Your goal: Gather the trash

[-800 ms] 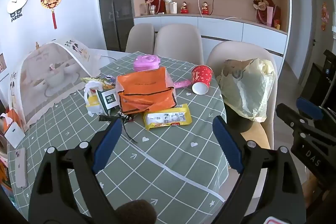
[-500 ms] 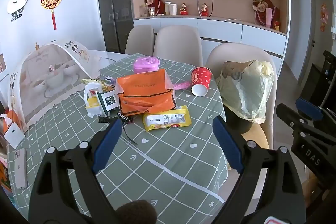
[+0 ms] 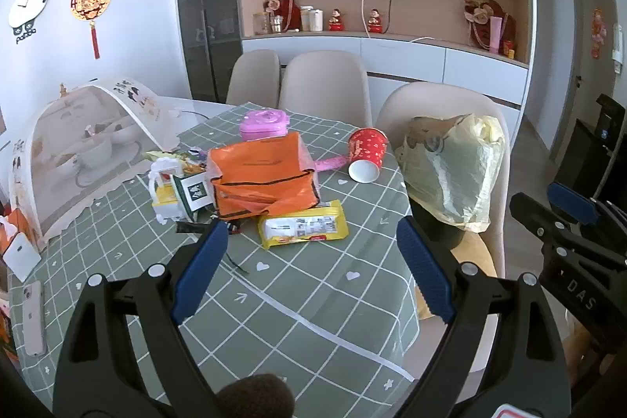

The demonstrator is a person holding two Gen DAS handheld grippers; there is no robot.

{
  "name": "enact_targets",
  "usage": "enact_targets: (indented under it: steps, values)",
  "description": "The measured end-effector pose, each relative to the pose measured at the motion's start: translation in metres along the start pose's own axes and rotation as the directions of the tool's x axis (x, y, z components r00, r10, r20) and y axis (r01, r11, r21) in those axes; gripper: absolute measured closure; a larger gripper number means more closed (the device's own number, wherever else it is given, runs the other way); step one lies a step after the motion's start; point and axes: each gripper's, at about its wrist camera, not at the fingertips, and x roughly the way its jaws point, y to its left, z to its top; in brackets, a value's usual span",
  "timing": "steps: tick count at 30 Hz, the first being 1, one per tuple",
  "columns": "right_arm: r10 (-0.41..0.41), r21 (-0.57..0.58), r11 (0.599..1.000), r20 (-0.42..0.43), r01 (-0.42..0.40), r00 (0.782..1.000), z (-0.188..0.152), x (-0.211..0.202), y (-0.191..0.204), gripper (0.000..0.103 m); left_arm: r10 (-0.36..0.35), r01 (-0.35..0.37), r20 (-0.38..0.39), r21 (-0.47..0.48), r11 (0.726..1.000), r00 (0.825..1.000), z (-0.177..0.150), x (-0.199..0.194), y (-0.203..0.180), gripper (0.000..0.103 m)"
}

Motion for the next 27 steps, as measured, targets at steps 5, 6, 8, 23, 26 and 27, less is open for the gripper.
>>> enact_targets:
  steps: [5, 6, 8, 23, 26, 27]
  values:
    - [-0.019, 0.017, 1.0, 0.008, 0.019, 1.0, 0.003, -0.008, -0.007, 0.048, -0.019, 0.019, 0.014, -0.003, 1.0, 1.0, 0.004, -0.002, -0.004, 0.019]
    - [-0.024, 0.021, 0.999, 0.008, 0.023, 1.0, 0.004, -0.009, -0.008, 0.048, -0.023, 0.023, 0.014, -0.002, 1.0, 1.0, 0.005, 0.0, -0.004, 0.019]
    - [-0.032, 0.029, 0.999, 0.007, 0.032, 0.999, 0.003, -0.009, -0.01, 0.048, -0.032, 0.032, 0.015, 0.003, 0.999, 0.999, 0.003, 0.002, -0.006, 0.019]
    - [-0.053, 0.048, 0.997, -0.002, 0.054, 0.999, -0.002, 0.003, -0.006, 0.048, -0.062, 0.062, 0.005, 0.041, 0.997, 0.998, 0.004, 0.014, -0.001, 0.019]
    - [-0.056, 0.045, 0.997, -0.002, 0.056, 0.998, -0.002, 0.006, -0.003, 0.048, -0.059, 0.059, 0.008, 0.038, 0.998, 0.998, 0.004, 0.015, 0.003, 0.019]
    - [-0.055, 0.048, 0.997, -0.002, 0.055, 0.998, -0.002, 0.006, -0.003, 0.048, -0.058, 0.058, 0.008, 0.038, 0.998, 0.998, 0.004, 0.016, 0.004, 0.019]
